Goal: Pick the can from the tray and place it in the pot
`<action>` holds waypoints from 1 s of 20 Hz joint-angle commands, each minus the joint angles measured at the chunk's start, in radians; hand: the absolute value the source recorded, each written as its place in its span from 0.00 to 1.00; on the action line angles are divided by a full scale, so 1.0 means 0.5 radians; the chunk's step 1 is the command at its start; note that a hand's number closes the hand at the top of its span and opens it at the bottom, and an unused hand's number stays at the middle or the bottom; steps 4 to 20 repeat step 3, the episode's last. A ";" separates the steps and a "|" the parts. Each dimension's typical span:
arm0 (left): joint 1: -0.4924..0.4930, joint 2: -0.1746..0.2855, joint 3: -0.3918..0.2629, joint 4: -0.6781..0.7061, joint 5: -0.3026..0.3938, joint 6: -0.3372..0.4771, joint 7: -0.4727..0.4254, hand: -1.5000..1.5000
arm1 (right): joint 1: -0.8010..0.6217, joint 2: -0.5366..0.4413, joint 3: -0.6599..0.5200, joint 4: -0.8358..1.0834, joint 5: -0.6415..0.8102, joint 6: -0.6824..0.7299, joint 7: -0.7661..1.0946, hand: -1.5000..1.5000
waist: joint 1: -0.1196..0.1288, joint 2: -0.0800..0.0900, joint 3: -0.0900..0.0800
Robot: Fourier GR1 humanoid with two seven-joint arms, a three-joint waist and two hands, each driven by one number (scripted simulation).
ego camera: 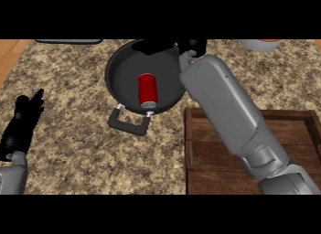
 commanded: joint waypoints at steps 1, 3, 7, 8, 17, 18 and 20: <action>0.001 0.054 0.088 0.106 0.047 -0.027 -0.071 0.50 | -0.001 -0.004 -0.155 0.038 -0.037 -0.192 -0.126 0.00 | -0.041 -0.002 -0.001; 0.106 -0.042 0.006 -0.057 -0.014 0.048 -0.015 0.50 | 0.174 -0.140 -0.198 -0.146 -0.102 -0.104 -0.197 0.00 | -0.062 -0.016 0.001; 0.106 -0.042 0.006 -0.057 -0.014 0.048 -0.015 0.50 | 0.174 -0.140 -0.198 -0.146 -0.102 -0.104 -0.197 0.00 | -0.062 -0.016 0.001; 0.106 -0.042 0.006 -0.057 -0.014 0.048 -0.015 0.50 | 0.174 -0.140 -0.198 -0.146 -0.102 -0.104 -0.197 0.00 | -0.062 -0.016 0.001; 0.106 -0.042 0.006 -0.057 -0.014 0.048 -0.015 0.50 | 0.174 -0.140 -0.198 -0.146 -0.102 -0.104 -0.197 0.00 | -0.062 -0.016 0.001; 0.106 -0.042 0.006 -0.057 -0.014 0.048 -0.015 0.50 | 0.174 -0.140 -0.198 -0.146 -0.102 -0.104 -0.197 0.00 | -0.062 -0.016 0.001; 0.106 -0.042 0.006 -0.057 -0.014 0.048 -0.015 0.50 | 0.174 -0.140 -0.198 -0.146 -0.102 -0.104 -0.197 0.00 | -0.062 -0.016 0.001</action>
